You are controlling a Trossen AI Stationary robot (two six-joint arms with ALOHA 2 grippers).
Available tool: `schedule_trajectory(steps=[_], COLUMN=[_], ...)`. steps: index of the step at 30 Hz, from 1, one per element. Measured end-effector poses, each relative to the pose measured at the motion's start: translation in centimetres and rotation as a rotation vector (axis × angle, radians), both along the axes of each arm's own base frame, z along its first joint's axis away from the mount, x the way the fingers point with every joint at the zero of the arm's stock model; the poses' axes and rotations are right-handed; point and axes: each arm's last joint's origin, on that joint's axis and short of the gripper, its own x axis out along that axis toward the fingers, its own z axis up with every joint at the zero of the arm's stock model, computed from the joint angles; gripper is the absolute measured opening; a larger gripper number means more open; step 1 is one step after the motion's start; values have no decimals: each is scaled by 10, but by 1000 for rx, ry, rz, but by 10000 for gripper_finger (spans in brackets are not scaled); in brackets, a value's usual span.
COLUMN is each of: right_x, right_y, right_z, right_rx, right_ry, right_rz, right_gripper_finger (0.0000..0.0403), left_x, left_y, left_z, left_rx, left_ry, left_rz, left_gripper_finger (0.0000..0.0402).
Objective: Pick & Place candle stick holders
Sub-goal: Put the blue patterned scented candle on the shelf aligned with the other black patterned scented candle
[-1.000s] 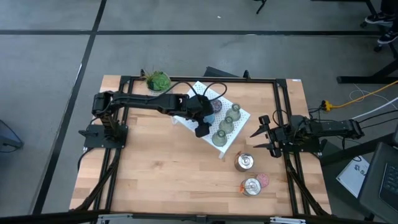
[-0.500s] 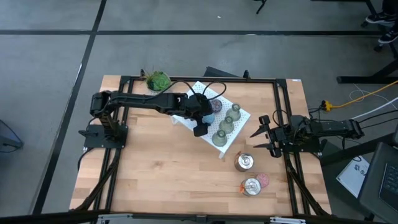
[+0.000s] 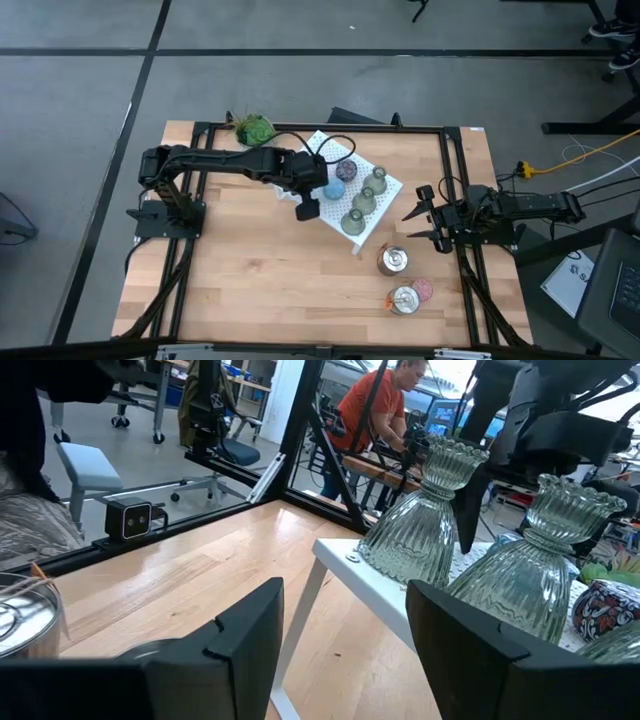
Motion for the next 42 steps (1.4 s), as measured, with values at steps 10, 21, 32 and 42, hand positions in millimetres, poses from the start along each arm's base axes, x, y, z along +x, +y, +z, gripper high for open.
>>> schedule_trajectory(steps=[10,21,32,42], right_x=[0,0,0,0], right_y=[0,0,0,0], right_z=[0,0,0,0], right_rx=[0,0,0,0], right_ry=[0,0,0,0], right_rz=[0,0,0,0], right_gripper_finger=[215,215,215,215], left_x=[2,11,10,14], left_y=[-7,-6,-5,-20], left_z=[1,7,6,8], left_rx=[-8,21,30,-72], left_ry=[-12,-130,-115,-153], left_rz=[-21,-34,-19,-181], left_gripper_finger=[258,128,66,19])
